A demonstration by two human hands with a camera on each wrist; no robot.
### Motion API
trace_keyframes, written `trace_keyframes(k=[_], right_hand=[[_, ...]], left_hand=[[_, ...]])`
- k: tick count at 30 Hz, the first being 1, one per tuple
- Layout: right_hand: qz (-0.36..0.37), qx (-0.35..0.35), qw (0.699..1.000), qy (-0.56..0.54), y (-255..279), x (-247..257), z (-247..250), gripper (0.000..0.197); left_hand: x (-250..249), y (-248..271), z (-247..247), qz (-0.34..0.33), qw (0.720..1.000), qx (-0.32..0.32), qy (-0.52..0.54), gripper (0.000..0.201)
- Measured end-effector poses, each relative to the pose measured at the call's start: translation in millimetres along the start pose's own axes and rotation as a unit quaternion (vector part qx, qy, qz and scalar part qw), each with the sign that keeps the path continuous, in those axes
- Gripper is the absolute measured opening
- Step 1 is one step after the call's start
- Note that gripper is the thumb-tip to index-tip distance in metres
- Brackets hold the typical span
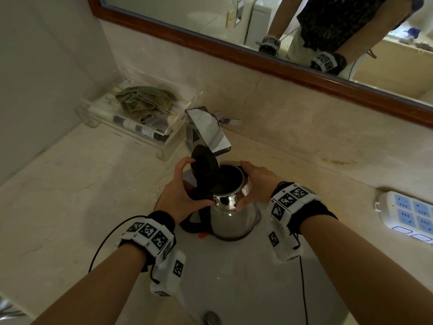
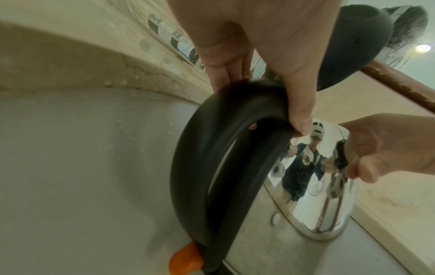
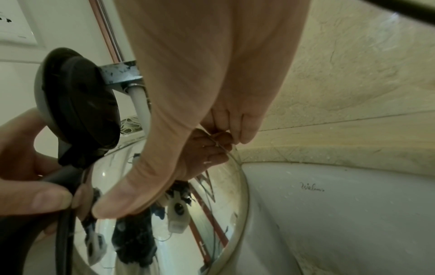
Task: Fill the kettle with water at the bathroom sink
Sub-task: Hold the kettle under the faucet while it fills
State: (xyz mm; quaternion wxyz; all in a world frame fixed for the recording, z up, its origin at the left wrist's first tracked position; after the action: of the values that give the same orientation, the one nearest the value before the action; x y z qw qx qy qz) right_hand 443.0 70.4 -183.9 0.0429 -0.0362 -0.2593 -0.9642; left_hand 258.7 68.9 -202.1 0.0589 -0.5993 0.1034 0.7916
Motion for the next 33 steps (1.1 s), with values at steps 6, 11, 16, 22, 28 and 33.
trace_keyframes(k=[6, 11, 16, 22, 28, 33], right_hand=[[0.003, -0.005, 1.0, -0.002, -1.6, -0.5, 0.0, 0.119], [0.003, -0.001, 1.0, -0.002, -2.7, -1.6, -1.2, 0.121], [0.005, -0.001, 1.0, 0.005, -2.0, -1.7, -0.8, 0.122], [0.004, -0.001, 1.0, 0.003, -1.8, -1.7, -0.9, 0.122], [0.0, -0.002, 1.0, -0.003, -2.2, -1.7, -1.1, 0.12], [-0.002, 0.004, 1.0, 0.006, -2.1, -2.2, -2.1, 0.121]], left_hand=[[-0.1, -0.1, -1.2, -0.002, 1.0, 0.002, -0.003, 0.097], [1.8, -1.0, -1.5, 0.002, 1.0, 0.001, -0.002, 0.097], [0.4, -0.6, -1.3, -0.001, 1.0, 0.0, 0.002, 0.096], [0.8, -0.8, -1.2, -0.002, 1.0, -0.003, -0.003, 0.097], [-0.3, -0.6, -1.3, -0.001, 1.0, -0.003, -0.003, 0.096], [-0.8, -0.5, -2.0, -0.001, 1.0, 0.0, -0.002, 0.096]])
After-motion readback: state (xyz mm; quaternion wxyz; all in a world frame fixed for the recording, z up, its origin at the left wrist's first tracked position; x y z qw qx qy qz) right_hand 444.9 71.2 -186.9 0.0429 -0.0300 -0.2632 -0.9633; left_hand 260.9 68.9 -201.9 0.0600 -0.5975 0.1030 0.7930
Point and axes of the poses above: each hand's wrist, its own y-axis away from the middle knuckle, its own z-axis out of the back of the hand, x = y × z, the point moved 7 cm from there along -y, towards the middle knuckle, and after that the axes turned 13 degrees about y, right-handed, at the moved point
